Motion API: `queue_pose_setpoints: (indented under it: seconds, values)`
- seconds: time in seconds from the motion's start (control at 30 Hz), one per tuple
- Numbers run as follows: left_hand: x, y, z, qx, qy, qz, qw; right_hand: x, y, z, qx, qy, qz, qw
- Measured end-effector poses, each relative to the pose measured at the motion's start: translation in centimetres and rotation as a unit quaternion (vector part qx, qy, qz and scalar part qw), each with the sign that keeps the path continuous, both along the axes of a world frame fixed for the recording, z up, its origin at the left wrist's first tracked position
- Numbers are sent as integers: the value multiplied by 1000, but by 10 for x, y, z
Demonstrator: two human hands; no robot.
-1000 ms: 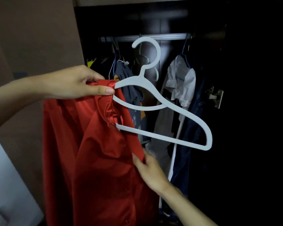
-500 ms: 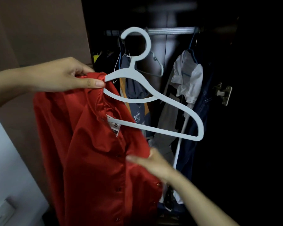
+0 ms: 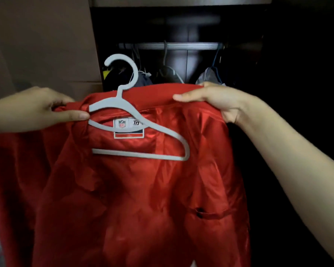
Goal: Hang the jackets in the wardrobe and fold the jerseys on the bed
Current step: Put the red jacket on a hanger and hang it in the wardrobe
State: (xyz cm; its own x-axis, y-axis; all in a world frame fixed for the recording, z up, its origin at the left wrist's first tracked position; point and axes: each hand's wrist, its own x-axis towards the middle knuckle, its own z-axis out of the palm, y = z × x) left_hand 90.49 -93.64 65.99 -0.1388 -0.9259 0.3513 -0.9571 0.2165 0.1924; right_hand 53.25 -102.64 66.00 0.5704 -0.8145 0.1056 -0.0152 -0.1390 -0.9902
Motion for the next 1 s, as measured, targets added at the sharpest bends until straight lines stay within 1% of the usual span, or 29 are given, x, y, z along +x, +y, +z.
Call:
queue_pose_setpoints:
  seconds: [0.03, 0.1, 0.2, 0.3, 0.37, 0.4, 0.47, 0.53, 0.57, 0.63, 0.67, 0.7, 0.77, 0.87, 0.9, 1.0]
  values:
    - [-12, 5, 3, 10, 21, 9, 1000, 7, 5, 6, 20, -18, 14, 1000]
    - [-35, 6, 2, 16, 82, -10, 996, 23, 15, 13, 65, -54, 65, 994]
    - [-53, 1, -7, 44, 156, -42, 986, 42, 29, 19, 93, -129, 93, 983]
    - [-76, 0, -23, 60, 142, -74, 985, 57, 43, 15, 92, -172, 108, 975]
    - [-90, -6, -31, 56, 128, -86, 987, 69, 48, 5, 112, -160, 108, 975]
    - [-96, -9, -36, 47, 127, -95, 986, 75, 47, -1, 113, -148, 94, 978]
    - [-107, -13, -44, 38, 140, -108, 983, 81, 45, -12, 94, -146, 71, 982]
    - [-112, -16, -49, 42, 176, -121, 976, 77, 43, -20, 82, -148, 74, 983]
    - [-112, -16, -50, 51, 201, -134, 969, 70, 44, -22, 48, -129, 52, 989]
    - [-108, -16, -50, 70, 253, -151, 953, 51, 44, -26, -36, -51, -8, 998]
    - [-105, -16, -49, 79, 268, -152, 948, 43, 45, -28, -82, -24, -39, 996]
    - [-103, -14, -47, 89, 280, -148, 944, 33, 43, -31, -109, -6, -54, 993]
    - [-100, -10, -43, 106, 286, -146, 941, 16, 42, -30, -143, 31, -76, 986]
    - [-95, -7, -43, 103, 294, -143, 940, -4, 42, -21, -222, 110, -128, 960]
    - [-94, -6, -42, 104, 303, -141, 937, -10, 40, -20, -237, 131, -134, 953]
    - [-90, -5, -42, 120, 307, -143, 933, -15, 36, -24, -232, 173, -138, 947]
